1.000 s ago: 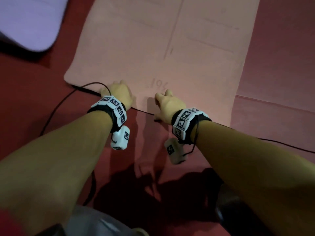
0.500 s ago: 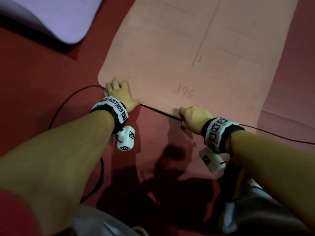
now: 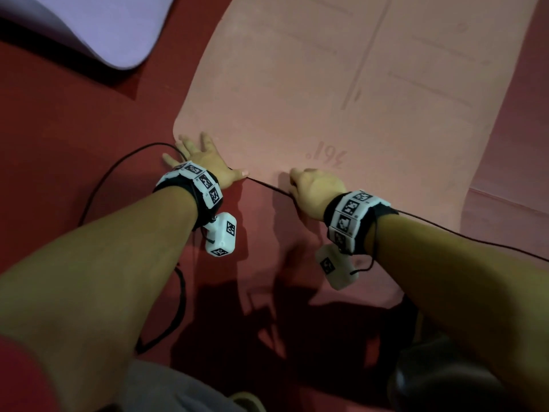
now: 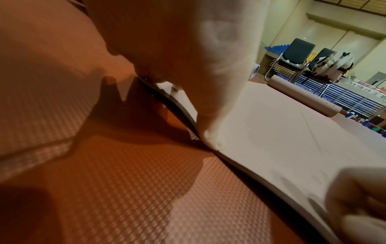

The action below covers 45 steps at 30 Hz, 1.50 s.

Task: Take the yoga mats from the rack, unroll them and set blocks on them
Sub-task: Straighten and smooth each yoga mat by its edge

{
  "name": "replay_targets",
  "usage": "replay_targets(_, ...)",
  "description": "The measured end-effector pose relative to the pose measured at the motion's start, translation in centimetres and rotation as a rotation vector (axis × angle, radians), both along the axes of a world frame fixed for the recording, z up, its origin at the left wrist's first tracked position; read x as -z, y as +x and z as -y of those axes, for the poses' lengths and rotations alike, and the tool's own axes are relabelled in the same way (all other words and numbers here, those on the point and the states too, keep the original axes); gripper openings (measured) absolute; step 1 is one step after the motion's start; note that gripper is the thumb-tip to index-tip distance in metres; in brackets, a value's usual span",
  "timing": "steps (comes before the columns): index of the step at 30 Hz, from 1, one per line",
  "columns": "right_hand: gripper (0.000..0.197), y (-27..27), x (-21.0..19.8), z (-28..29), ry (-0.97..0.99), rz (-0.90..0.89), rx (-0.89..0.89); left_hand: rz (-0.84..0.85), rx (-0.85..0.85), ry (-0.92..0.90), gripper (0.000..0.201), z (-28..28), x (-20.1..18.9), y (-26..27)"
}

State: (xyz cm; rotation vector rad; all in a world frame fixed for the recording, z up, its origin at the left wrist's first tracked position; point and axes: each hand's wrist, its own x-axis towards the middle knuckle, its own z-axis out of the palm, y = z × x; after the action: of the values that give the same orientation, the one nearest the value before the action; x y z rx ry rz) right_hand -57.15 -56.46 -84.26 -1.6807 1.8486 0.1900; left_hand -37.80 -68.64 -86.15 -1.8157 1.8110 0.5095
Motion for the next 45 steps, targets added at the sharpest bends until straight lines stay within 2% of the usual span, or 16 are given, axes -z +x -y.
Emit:
replay_targets(6,0.018,2.3,1.2,2.6,0.023,0.000,0.038,0.042,-0.029,0.041,0.134,-0.2,0.2,-0.8)
replay_targets(15,0.021,2.2,1.3,1.9,0.067,0.082,0.159,0.018,-0.046,0.057,0.130,-0.4,-0.1,-1.3)
replay_targets(18,0.028,1.1,0.3,0.3,0.112,0.105,0.232,-0.010,0.000,0.039,0.116,-1.8,-1.1,-1.5)
replay_targets(22,0.030,-0.9,-1.1,-2.9,0.210,0.052,0.341,-0.018,0.077,0.080,0.078,-4.8,-4.6,-4.3)
replay_targets(23,0.033,-1.2,-1.5,-3.7,0.236,0.042,0.355,-0.003,0.091,0.106,0.075,-5.3,-4.9,-4.8)
replay_targets(25,0.039,-1.9,-2.4,-5.3,0.275,0.010,0.369,-0.080,0.142,0.215,0.067,-5.9,-5.0,-5.7)
replay_targets(27,0.038,-3.0,-3.3,-6.6,0.300,-0.049,0.394,-0.063,0.166,0.226,0.071,-6.5,-5.2,-6.6)
replay_targets(29,0.039,-4.2,-3.8,-7.6,0.334,-0.108,0.390,-0.004,0.187,0.228,0.072,-7.2,-6.1,-6.8)
replay_targets(32,0.049,-5.5,-3.1,-8.1,0.383,-0.102,0.374,0.020,0.263,0.194,0.070,-7.4,-5.0,-6.2)
replay_targets(35,0.037,-6.6,-1.7,-8.2,0.348,-0.049,0.320,0.104,0.294,0.178,0.073,-7.5,-3.2,-7.1)
replay_targets(37,0.028,-7.8,-1.2,-8.5,0.307,-0.010,0.293,0.112,0.327,0.191,0.064,-8.1,-3.0,-8.5)
replay_targets(40,0.028,-9.7,-0.8,-9.0,0.263,0.070,0.227,0.177,0.429,0.219,0.047,-8.8,-3.8,-9.9)
replay_targets(42,0.031,-10.4,-1.1,-9.4,0.256,0.093,0.185,0.164,0.462,0.173,0.043,-9.9,-4.3,-10.3)
replay_targets(45,0.033,-11.8,-1.6,-10.0,0.276,0.116,0.174,0.129,0.446,0.052,0.048,-12.0,-3.8,-11.6)
